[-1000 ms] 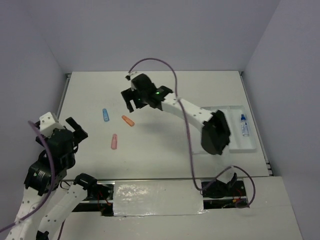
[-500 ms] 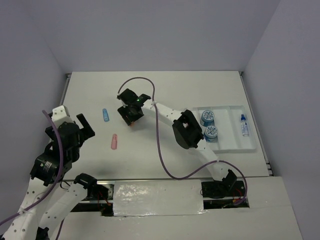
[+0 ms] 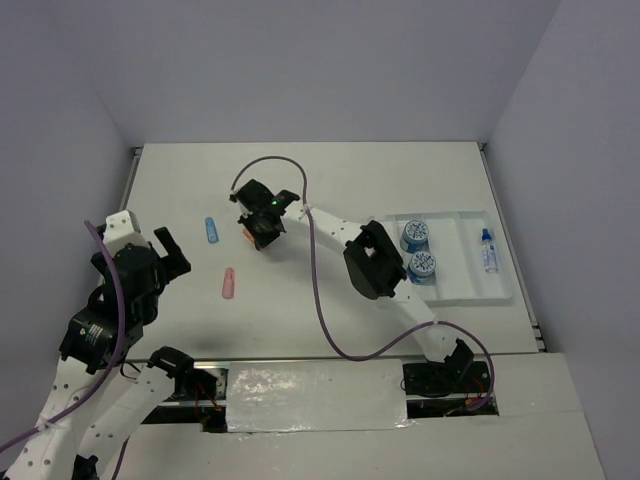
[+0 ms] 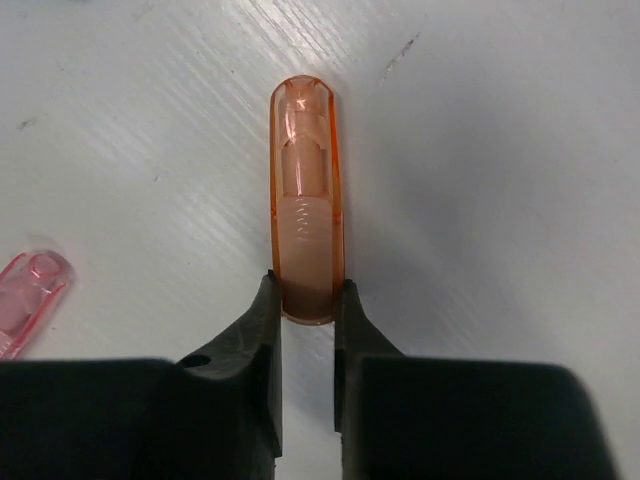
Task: Sort the stationery into containers
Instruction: Pick up the pen from the center of the board, then place the pen in the storage box.
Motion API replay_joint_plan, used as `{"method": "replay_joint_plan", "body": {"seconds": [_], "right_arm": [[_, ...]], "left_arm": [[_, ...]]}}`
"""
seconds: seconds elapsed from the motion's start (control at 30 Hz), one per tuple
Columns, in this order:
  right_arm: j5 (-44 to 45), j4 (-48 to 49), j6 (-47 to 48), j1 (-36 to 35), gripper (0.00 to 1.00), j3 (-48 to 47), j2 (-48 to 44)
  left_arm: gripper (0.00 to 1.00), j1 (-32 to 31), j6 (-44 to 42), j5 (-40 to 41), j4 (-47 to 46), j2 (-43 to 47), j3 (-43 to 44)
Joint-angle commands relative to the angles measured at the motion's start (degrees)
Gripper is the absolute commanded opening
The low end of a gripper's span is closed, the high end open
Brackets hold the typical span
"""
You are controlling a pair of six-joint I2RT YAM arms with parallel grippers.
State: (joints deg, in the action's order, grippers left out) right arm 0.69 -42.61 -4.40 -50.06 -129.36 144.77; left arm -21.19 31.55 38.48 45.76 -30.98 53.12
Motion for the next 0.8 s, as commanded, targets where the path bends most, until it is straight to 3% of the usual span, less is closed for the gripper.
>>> {"method": "replay_joint_plan", "body": {"seconds": [0.0,0.13,0.2,0.33,0.37,0.4,0.5,0.53,0.63,0.7,0.77], "right_arm": [[-2.97,1.73,0.19,-1.26,0.00,3.22,-2.55],[-5.78,10.76,-2.96,-0.22,0.00,17.09,-15.36],[-5.00,17.60,-4.55,0.31,0.00,29.17,-27.31],[-0.78,20.19,-7.45,5.05,0.00,46.62,-47.52],[-1.56,21.07,-8.16,9.76,0.00,50.92,-55.74],[-4.44,23.17,-9.03,13.29,0.00,59.14,-59.39],[-13.50,22.59,-7.21,26.19,0.00,69.99,-71.97],[-12.65,21.09,-5.81,26.24,0.00,70.03,-74.69],[-5.11,14.06,1.05,35.37,0.00,73.02,-82.00],[4.87,11.16,0.64,39.75,0.00,72.67,-81.67],[4.68,11.31,-1.82,43.01,0.00,72.32,-79.21]], "left_arm": [[0.99,0.18,-1.23,-0.77,-2.34,0.13,-0.04],[0.99,0.18,-1.49,-1.04,-2.43,-0.04,-0.04],[0.99,0.18,-1.32,-0.69,-1.99,0.13,0.31],[0.99,0.18,-1.93,-1.38,-2.77,1.62,-0.12],[0.99,0.18,-2.02,-1.74,-2.95,1.71,-0.21],[0.99,0.18,-2.19,-2.00,-3.04,1.63,-0.21],[0.99,0.10,-2.90,-3.67,-3.74,1.10,-0.30],[0.99,0.10,-3.16,-4.28,-3.92,1.01,-0.39],[0.99,0.18,-3.60,-4.99,-4.54,0.84,-0.48],[0.99,0.27,-3.69,-5.26,-4.62,0.57,-0.65],[0.99,0.27,-3.78,-5.69,-4.97,0.40,-0.74]]}}
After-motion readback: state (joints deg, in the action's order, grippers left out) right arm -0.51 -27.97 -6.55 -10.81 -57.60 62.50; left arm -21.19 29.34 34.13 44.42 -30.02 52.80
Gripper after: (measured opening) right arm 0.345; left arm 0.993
